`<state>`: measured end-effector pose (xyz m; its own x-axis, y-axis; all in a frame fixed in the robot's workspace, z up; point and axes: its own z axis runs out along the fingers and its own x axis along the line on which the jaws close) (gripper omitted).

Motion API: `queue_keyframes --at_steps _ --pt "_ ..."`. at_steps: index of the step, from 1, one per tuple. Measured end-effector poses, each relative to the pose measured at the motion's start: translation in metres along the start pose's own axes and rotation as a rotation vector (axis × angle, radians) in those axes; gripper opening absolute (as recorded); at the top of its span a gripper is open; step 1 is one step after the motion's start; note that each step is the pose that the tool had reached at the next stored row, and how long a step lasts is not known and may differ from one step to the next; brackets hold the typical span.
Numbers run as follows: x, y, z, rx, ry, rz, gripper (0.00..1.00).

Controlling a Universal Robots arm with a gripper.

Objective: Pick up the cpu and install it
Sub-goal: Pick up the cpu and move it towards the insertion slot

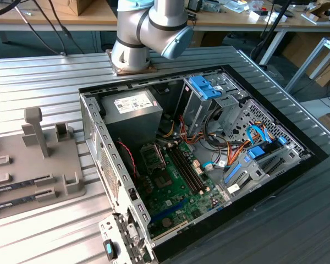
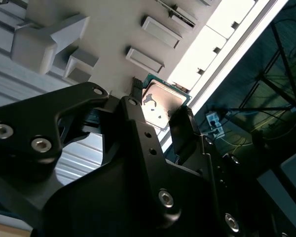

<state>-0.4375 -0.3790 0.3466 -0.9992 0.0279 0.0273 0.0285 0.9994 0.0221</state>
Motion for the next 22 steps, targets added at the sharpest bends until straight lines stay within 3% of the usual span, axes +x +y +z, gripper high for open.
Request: queue_keyframes --at_steps 16,22 --pt "0.0004 0.0003 -0.0150 -0.0028 0.0002 0.000 0.47" --pt "0.0006 0.0005 -0.0238 -0.0043 0.0001 0.000 0.47"
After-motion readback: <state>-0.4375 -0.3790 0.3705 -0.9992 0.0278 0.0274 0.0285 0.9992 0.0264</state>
